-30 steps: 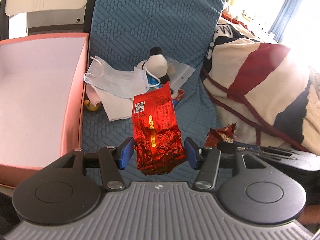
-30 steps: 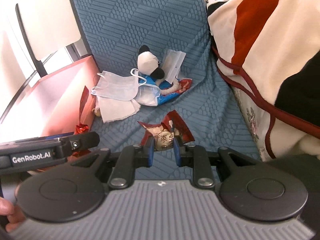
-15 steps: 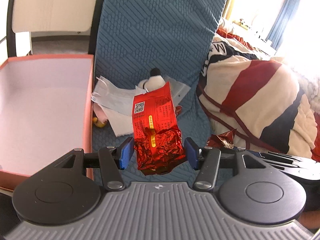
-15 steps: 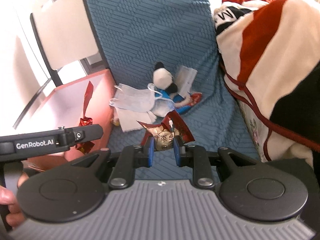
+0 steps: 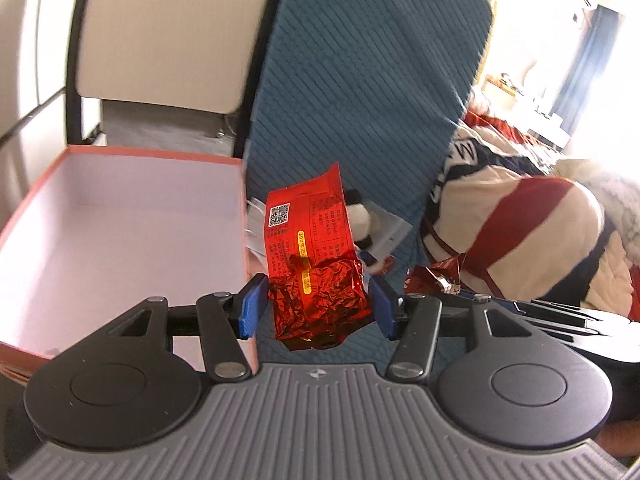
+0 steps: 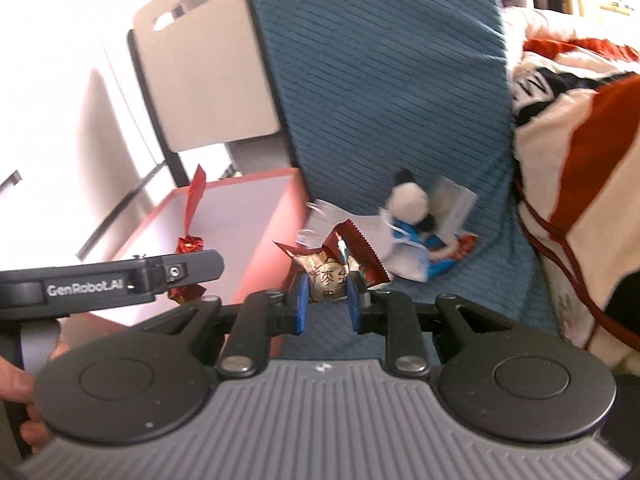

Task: Organize soft objects
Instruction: 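Carry the red packet with the left tool while the right tool carries the wrapper over the pink box, then open the left tool to drop the packet while the right tool drops the wrapper into the box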

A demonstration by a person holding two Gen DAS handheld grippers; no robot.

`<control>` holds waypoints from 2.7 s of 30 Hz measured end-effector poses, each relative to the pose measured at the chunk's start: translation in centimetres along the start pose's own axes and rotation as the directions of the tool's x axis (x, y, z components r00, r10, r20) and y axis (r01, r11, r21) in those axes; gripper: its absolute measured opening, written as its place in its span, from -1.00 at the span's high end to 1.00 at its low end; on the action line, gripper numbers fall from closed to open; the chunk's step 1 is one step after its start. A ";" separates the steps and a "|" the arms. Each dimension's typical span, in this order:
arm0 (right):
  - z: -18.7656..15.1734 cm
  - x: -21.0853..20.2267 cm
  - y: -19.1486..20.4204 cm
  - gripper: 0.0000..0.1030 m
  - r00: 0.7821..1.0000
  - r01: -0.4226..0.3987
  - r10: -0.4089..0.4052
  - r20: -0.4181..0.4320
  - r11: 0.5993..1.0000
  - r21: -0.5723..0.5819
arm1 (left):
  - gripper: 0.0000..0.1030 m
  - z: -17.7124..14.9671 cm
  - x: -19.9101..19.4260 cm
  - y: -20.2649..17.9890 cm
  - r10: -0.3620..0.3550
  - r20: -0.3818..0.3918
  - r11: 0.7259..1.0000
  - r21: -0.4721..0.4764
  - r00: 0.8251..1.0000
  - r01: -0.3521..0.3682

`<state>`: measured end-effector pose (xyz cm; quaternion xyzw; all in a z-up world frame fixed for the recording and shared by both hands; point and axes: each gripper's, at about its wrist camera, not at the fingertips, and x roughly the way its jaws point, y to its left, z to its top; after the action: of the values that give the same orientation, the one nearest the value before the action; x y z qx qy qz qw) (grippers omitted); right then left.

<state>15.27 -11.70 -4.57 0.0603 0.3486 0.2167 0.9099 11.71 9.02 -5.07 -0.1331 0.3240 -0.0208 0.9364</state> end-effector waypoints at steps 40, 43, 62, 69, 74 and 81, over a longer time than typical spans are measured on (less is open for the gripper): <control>2.5 12.7 15.1 0.53 0.963 -0.199 0.161 -0.218 0.965 -0.168 | -0.19 3.5 0.2 18.4 0.170 -0.115 0.963 -0.192 0.979 -0.189; 2.4 14.3 15.2 0.53 0.959 -0.182 0.142 -0.245 0.972 -0.151 | -0.19 3.3 1.7 19.3 0.155 -0.149 0.965 -0.187 0.977 -0.181; 2.1 19.6 15.2 0.46 0.945 -0.122 0.067 -0.319 0.980 -0.156 | -0.37 3.6 5.3 23.9 0.126 -0.208 0.964 -0.203 0.970 -0.169; 2.6 19.0 15.7 0.43 0.945 -0.140 0.084 -0.317 0.977 -0.159 | -0.52 3.3 3.6 23.4 0.150 -0.175 0.963 -0.195 0.973 -0.184; 3.0 17.4 16.0 0.43 0.950 -0.171 0.118 -0.288 0.972 -0.164 | -0.52 3.4 1.9 22.4 0.156 -0.135 0.964 -0.194 0.978 -0.181; 3.5 14.5 15.6 0.43 0.964 -0.185 0.143 -0.224 0.967 -0.177 | -0.52 3.1 -0.2 20.2 0.163 -0.088 0.968 -0.179 0.983 -0.176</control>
<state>21.71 8.78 -6.72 -0.0243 0.4133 0.3300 0.8483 12.50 29.24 -7.92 -0.1909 0.3687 0.0848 0.9058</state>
